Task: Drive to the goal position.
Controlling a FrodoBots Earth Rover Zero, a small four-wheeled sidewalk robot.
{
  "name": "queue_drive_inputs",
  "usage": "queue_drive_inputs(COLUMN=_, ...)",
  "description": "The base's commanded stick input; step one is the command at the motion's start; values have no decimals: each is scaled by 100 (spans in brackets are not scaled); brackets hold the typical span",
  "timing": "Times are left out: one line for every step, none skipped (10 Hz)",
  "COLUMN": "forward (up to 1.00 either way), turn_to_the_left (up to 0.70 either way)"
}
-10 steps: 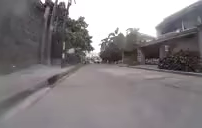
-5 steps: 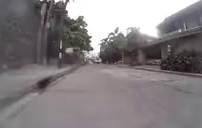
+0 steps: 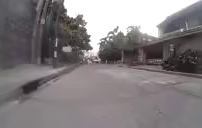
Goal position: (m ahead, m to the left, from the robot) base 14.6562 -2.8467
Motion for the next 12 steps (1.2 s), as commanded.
queue_drive_inputs(forward=100, turn_to_the_left=0)
queue_drive_inputs(forward=100, turn_to_the_left=0)
queue_drive_inputs(forward=100, turn_to_the_left=0)
queue_drive_inputs(forward=100, turn_to_the_left=0)
queue_drive_inputs(forward=100, turn_to_the_left=0)
queue_drive_inputs(forward=100, turn_to_the_left=0)
queue_drive_inputs(forward=100, turn_to_the_left=0)
queue_drive_inputs(forward=100, turn_to_the_left=0)
queue_drive_inputs(forward=100, turn_to_the_left=0)
queue_drive_inputs(forward=100, turn_to_the_left=0)
queue_drive_inputs(forward=100, turn_to_the_left=0)
queue_drive_inputs(forward=100, turn_to_the_left=0)
